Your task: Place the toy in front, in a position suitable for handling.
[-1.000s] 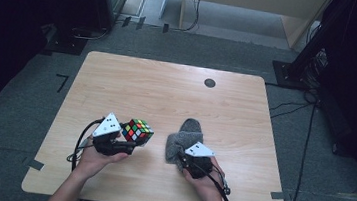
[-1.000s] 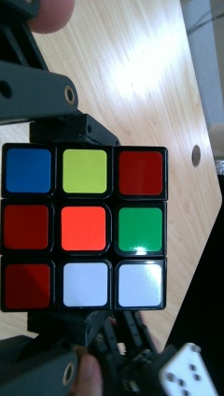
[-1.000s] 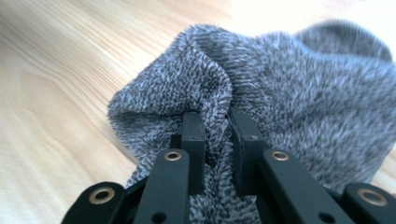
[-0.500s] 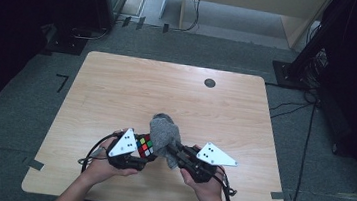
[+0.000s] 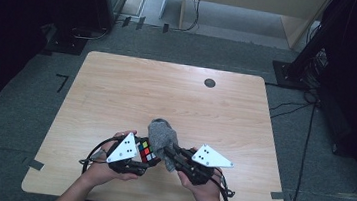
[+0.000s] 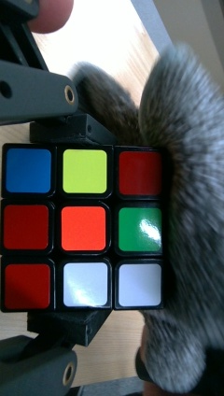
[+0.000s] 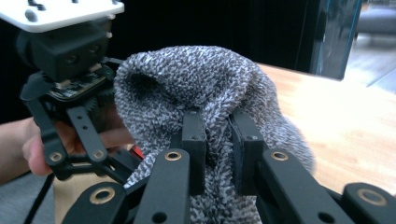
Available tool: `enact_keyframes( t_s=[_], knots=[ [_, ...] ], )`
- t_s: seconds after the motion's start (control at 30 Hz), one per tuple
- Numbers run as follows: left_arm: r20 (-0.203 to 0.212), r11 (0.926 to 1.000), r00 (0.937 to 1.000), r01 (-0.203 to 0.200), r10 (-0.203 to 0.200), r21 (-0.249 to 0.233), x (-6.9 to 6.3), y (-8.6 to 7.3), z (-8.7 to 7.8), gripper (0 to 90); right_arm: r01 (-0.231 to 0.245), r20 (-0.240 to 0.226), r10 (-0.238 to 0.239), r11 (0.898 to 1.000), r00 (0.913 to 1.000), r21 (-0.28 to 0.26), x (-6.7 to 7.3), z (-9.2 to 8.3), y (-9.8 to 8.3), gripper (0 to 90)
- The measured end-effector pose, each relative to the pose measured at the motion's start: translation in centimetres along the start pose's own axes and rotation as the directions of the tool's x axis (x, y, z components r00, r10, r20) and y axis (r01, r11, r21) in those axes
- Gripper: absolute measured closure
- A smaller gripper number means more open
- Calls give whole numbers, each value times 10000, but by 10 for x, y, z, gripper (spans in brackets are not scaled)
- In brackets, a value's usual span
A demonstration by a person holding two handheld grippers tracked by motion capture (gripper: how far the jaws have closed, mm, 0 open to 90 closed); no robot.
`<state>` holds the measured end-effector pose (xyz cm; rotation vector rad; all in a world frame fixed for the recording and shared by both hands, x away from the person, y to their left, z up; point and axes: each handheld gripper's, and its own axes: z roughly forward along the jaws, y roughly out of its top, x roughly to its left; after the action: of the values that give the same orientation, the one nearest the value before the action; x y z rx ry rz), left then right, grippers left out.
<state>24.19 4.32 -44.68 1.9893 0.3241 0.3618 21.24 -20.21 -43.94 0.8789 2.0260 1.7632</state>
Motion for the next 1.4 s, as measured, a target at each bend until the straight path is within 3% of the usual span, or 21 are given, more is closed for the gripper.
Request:
enact_keyframes(
  t_s=[0.1,0.2,0.27,0.4,0.47,0.53,0.6,0.7,0.8,0.83,0.9,0.93,0.97,1.0,1.07,1.13,1.2,1.3,1.4],
  knots=[
    [-88,9999,9999,-109,109,70,-1,0,0,341,150,365,-161,9994,9992,310,-2,3,-4,796],
    [263,9997,9996,83,-76,-250,2,0,-5,341,-393,982,317,9962,9947,771,-14,3,-12,802],
    [276,9991,9995,191,-180,-391,3,1,-6,341,-742,776,692,9952,9946,633,-15,1,-10,802],
    [140,9996,9998,110,-106,-273,3,0,-4,341,-321,147,318,9992,9994,257,0,-1,0,801],
    [109,9996,9999,118,-115,-243,3,-1,-3,340,-256,175,251,9993,9995,278,2,-1,1,802],
    [-17,9998,10000,54,-54,-186,3,-1,-3,341,-178,723,132,9978,9973,640,-2,2,-3,803],
    [-28,9998,9999,106,-107,-183,5,-1,-2,341,-454,1258,321,9935,9915,1040,-9,3,-7,804],
    [-145,9995,9997,207,-210,-235,7,-1,-3,341,-427,1111,325,9950,9933,905,-5,1,-6,802],
    [-98,9988,9992,395,-398,-293,9,-2,-3,341,-206,432,189,9990,9989,401,7,-1,3,800],
    [-98,9988,9992,395,-398,-293,9,-2,-3,341,-206,432,189,9990,9989,401,7,-1,3,800],
    [-112,9993,9994,318,-320,-208,7,-1,-3,341,85,882,-139,9981,9960,608,7,0,2,800],
    [-112,9993,9994,318,-320,-208,7,-1,-3,341,85,882,-139,9981,9960,608,7,0,2,800],
    [-135,9995,9994,319,-319,-47,7,-2,-1,341,38,1340,-176,9947,9908,1024,1,1,-4,801],
    [-131,9994,9993,339,-339,-17,7,-2,0,340,-104,1435,-60,9935,9896,1131,-1,1,-5,801],
    [-112,9993,9992,377,-377,-20,7,-2,1,341,-131,1312,-9,9943,9914,1054,1,1,-4,801],
    [-45,9993,9993,365,-365,7,6,-2,2,341,83,812,-141,9975,9966,704,9,0,1,800],
    [2,9993,9993,365,-365,7,5,-1,2,341,96,634,-132,9983,9979,576,11,0,4,801],
    [-347,9994,9991,263,-255,231,4,-2,4,341,263,1221,-390,9942,9918,1043,4,2,-2,803],
    [-222,9988,9991,367,-360,316,6,-3,6,341,-418,1574,165,9864,9874,1592,-6,5,-9,804]
  ],
)
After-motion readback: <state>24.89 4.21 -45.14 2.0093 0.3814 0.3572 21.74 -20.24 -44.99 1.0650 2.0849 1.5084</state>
